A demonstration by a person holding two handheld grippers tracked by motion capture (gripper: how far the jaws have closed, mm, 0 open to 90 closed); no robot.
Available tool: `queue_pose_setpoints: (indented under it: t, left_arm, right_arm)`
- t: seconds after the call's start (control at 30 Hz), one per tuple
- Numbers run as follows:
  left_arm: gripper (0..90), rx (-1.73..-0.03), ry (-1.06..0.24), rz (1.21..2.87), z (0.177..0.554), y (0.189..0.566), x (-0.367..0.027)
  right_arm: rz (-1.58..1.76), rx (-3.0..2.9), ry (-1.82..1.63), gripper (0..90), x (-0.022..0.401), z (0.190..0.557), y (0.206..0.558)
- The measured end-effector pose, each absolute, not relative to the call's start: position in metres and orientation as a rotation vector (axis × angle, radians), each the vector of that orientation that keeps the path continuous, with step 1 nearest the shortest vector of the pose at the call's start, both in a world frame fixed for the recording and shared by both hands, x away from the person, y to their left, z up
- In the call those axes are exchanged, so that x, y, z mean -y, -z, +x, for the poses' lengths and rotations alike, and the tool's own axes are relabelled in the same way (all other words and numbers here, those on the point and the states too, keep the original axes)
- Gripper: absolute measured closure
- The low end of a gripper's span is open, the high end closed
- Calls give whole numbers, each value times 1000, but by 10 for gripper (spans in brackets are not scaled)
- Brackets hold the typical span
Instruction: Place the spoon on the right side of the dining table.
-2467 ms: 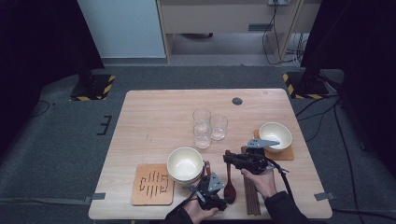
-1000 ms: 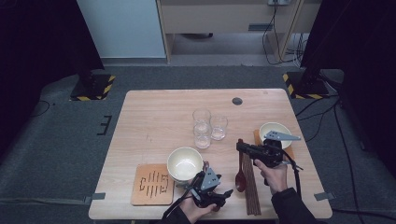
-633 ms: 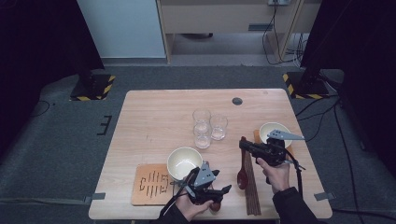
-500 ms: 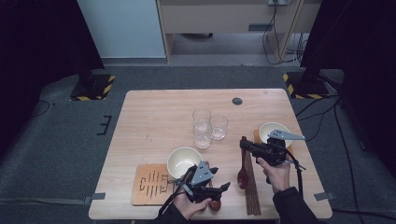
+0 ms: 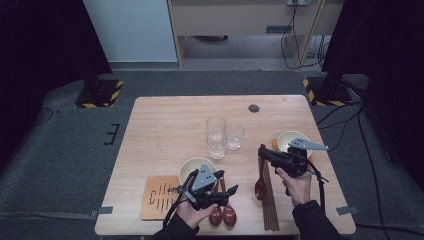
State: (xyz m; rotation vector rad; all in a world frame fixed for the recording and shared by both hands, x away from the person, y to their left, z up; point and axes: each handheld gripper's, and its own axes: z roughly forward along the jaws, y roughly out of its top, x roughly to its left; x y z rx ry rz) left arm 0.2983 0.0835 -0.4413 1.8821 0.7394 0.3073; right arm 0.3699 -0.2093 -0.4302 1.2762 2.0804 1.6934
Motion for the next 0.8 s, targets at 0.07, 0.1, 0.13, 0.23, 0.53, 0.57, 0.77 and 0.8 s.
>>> queue_pose_setpoints:
  t: [0.07,0.1,0.13,0.23,0.53,0.57,0.77,0.8]
  left_arm:
    - [329,-744,-317,1876,299,440,-87]
    - [329,-747,-321,1875,300,439,-88]
    - [329,-751,-325,1873,300,438,-90]
    - [329,-765,-336,1864,302,437,-94]
    - [328,-797,-367,1843,306,433,-106]
    - [328,-800,-371,1844,307,433,-108]
    - [326,-830,-391,1836,311,433,-116]
    - [326,-835,-394,1835,311,433,-118]
  right_arm:
    - [1268,-2075,-1692,847,210,370,429]
    - [1267,-2070,-1694,847,210,371,429]
    - [1265,-2067,-1695,847,210,371,429]
    - [1261,-2055,-1693,847,211,371,428]
    - [1248,-2019,-1701,847,213,373,422]
    - [1248,-2015,-1701,847,213,373,422]
    - [1248,-1990,-1708,847,215,375,418]
    - [1245,-1984,-1710,846,215,375,418]
